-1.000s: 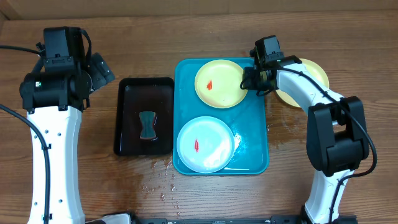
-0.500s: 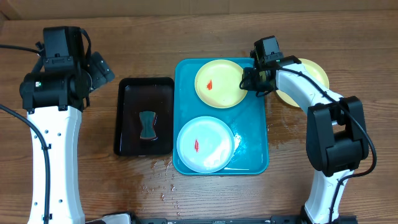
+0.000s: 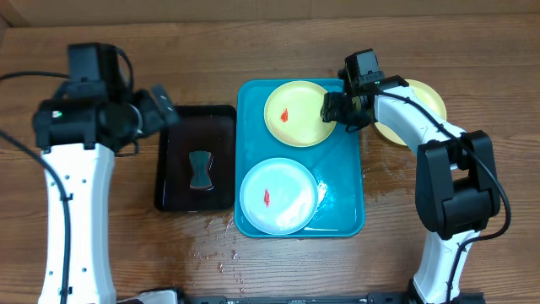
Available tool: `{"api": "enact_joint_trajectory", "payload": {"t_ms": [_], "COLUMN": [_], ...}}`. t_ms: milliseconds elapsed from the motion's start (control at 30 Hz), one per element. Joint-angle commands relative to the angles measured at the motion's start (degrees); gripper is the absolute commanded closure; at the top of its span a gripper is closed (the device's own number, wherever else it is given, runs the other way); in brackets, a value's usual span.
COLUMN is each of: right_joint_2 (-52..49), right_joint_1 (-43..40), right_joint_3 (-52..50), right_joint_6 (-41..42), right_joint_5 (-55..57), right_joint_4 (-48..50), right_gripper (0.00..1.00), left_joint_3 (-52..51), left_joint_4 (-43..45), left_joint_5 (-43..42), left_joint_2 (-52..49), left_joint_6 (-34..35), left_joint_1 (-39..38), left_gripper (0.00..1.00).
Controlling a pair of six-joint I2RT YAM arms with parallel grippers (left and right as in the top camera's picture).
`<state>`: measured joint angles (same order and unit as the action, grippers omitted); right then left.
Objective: Clean dirty plates on tray and stack at the side
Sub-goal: 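Lower the left gripper into the black tray and grasp the sponge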
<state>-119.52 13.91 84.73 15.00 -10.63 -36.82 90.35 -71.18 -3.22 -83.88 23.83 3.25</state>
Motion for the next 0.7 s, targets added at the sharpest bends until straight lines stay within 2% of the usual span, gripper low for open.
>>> {"api": "enact_joint_trajectory", "payload": {"t_ms": [0,67,100,133,433,467,500,533,567,667], "right_joint_2": [-0.2,-0.2,-0.2,-0.2,-0.2,-0.2,-0.2,-0.2,-0.2,-0.2], "right_joint_1": [0.2,0.2,0.2,0.2,0.3,0.3,0.3,0.3,0.3,0.3], "right_joint_3": [-0.2,-0.2,-0.2,-0.2,-0.2,-0.2,-0.2,-0.2,-0.2,-0.2], "right_joint_6": [0.0,0.0,0.0,0.0,0.0,0.0,0.0,0.0,0.0,0.3], "right_joint_5": [-1.9,-1.9,-1.9,-1.9,-1.9,-1.9,-1.9,-1.9,-1.9,-1.9], "right_joint_4": [0.5,0.3,0.2,0.3,0.4,0.4,0.4,0.4,0.4,0.6], "right_gripper": [0.27,0.15,0.02,0.00,0.00,0.00,0.00,0.00,0.10,0.39], "left_joint_3": [-6.5,-9.9,-11.5,-12.7,-15.7,-15.7,-15.7,-15.7,-15.7,-15.7], "left_joint_4": [-0.3,0.5,1.2,1.8,3.8,3.8,3.9,3.9,4.0,4.9], "left_joint_5": [-8.1,-7.8,-7.8,-7.8,-7.1,-7.1,-7.1,-7.1,-7.1,-6.6], "left_joint_2": [-2.2,-3.2,-3.8,-4.3,-11.5,-12.5,-13.7,-14.3,-15.3,-16.9], "left_joint_6": [-4.2,-4.6,-4.6,-4.6,-6.5,-8.0,-9.4,-9.8,-10.2,-10.2], "left_joint_1": [-3.3,-4.6,-5.1,-5.4,-5.5,-5.5,-5.5,-5.5,-5.5,-5.5], "left_gripper": [0.00,0.00,0.00,0.00,0.03,0.16,0.34,0.44,0.52,0.51]}}
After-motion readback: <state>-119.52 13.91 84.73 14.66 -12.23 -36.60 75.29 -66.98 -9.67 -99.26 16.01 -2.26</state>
